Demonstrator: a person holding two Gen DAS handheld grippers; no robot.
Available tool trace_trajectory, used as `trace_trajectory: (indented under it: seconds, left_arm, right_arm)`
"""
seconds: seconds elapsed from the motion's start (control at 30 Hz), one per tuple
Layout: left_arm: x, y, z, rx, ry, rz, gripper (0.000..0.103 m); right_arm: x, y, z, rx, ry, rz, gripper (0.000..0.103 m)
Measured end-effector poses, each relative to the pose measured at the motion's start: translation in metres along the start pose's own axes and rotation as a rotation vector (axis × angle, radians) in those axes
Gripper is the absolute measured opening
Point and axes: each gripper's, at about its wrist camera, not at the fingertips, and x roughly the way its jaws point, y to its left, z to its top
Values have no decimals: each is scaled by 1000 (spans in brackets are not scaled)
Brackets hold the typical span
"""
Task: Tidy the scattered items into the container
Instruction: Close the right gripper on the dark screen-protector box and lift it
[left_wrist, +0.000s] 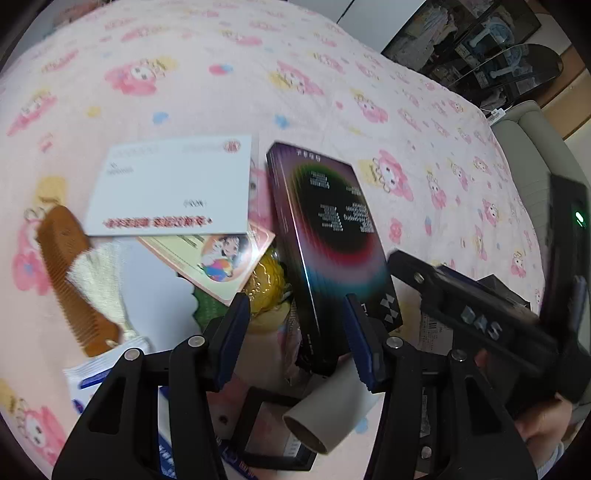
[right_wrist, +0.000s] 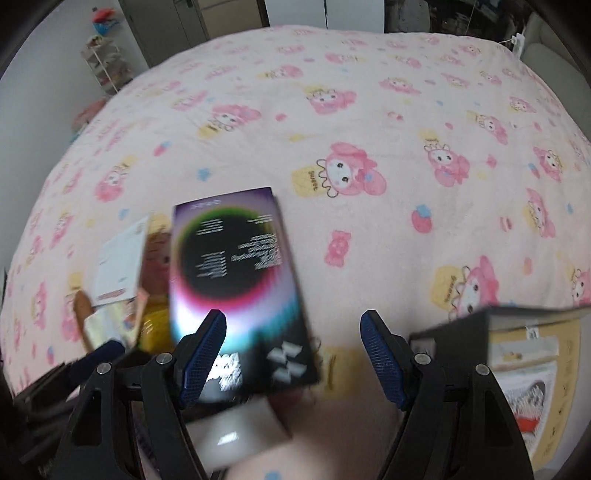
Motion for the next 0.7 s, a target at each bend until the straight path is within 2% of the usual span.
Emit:
trace_trajectory:
  seconds: [0.07, 0.23, 0.33, 0.43, 0.47, 0.6, 0.7]
  left_arm:
    - [7, 4, 0, -10, 11, -16, 52]
    - [4, 7, 2, -10, -36, -48, 51]
    - [5, 2, 0, 38, -46, -25, 49]
    - [6, 2, 0, 38, -49, -22, 49]
    - [7, 3, 0, 35, -49, -23, 49]
    - [3, 4, -3, 21, -44, -83, 48]
    - [3, 1, -5, 28, -49, -133, 48]
  right_arm:
    - [12, -1, 3, 4, 25, 1, 73]
    - [35, -8, 1, 30, 80, 35, 73]
    - [37, -15, -5, 75, 96, 112, 74]
    - [40, -17, -15, 108, 152, 245, 74]
    - [40, -17, -16, 112, 154, 259, 74]
    - [32, -15, -21, 114, 120, 243, 74]
    - [26, -18, -20, 109, 66, 167, 74]
